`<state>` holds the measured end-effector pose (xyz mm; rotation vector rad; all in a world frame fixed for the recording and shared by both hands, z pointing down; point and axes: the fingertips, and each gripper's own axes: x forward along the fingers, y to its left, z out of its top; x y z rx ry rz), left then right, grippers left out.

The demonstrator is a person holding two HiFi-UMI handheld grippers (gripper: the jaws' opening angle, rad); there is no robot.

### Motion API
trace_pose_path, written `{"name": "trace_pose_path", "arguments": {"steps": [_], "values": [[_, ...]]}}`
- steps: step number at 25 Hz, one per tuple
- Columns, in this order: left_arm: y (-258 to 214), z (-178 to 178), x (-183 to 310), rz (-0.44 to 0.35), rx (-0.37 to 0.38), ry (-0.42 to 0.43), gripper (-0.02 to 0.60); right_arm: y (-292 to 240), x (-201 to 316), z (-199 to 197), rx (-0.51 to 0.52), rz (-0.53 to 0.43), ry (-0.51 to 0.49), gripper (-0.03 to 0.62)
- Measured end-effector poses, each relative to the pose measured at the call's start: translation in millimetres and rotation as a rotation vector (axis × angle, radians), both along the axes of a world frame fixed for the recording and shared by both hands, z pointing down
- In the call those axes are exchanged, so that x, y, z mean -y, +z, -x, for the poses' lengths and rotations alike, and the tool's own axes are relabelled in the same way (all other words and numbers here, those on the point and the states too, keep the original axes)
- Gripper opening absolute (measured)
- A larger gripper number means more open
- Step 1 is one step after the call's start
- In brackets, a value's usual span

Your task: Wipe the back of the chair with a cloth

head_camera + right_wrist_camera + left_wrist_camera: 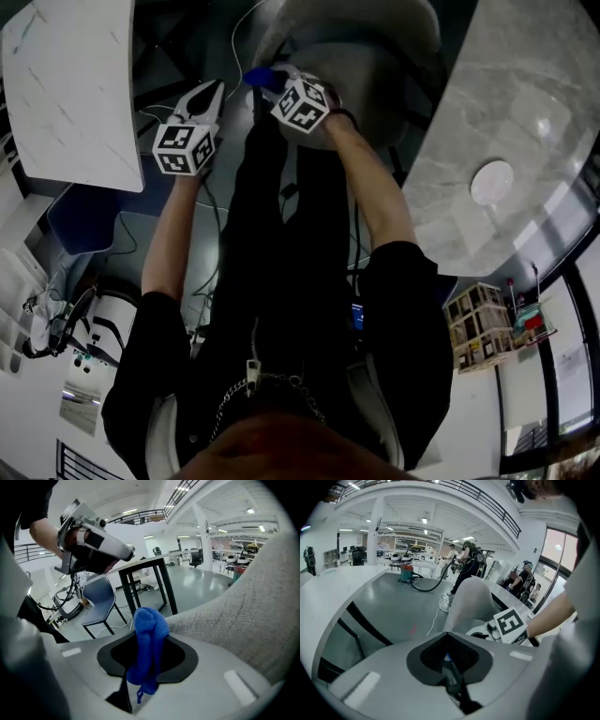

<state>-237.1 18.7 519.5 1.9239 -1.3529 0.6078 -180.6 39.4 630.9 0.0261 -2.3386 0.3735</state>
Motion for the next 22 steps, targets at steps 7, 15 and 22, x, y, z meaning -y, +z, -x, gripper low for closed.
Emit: {"name": "trace_pose_path", "arguments": {"steps": [7, 15, 22], "values": [[6, 12, -12, 0.005, -0.003, -0.013, 0.011, 5, 14, -2, -0.01, 0.065, -0.011, 0.112], [2, 13, -11, -0.002, -0.011, -0.006, 0.011, 7, 36, -12, -0.035, 0.031, -0.001, 0.112], [6, 12, -12, 0.005, -0.008, 0.006, 0.011, 14, 47, -17, -0.047, 0.023, 0.017, 0.11]]}}
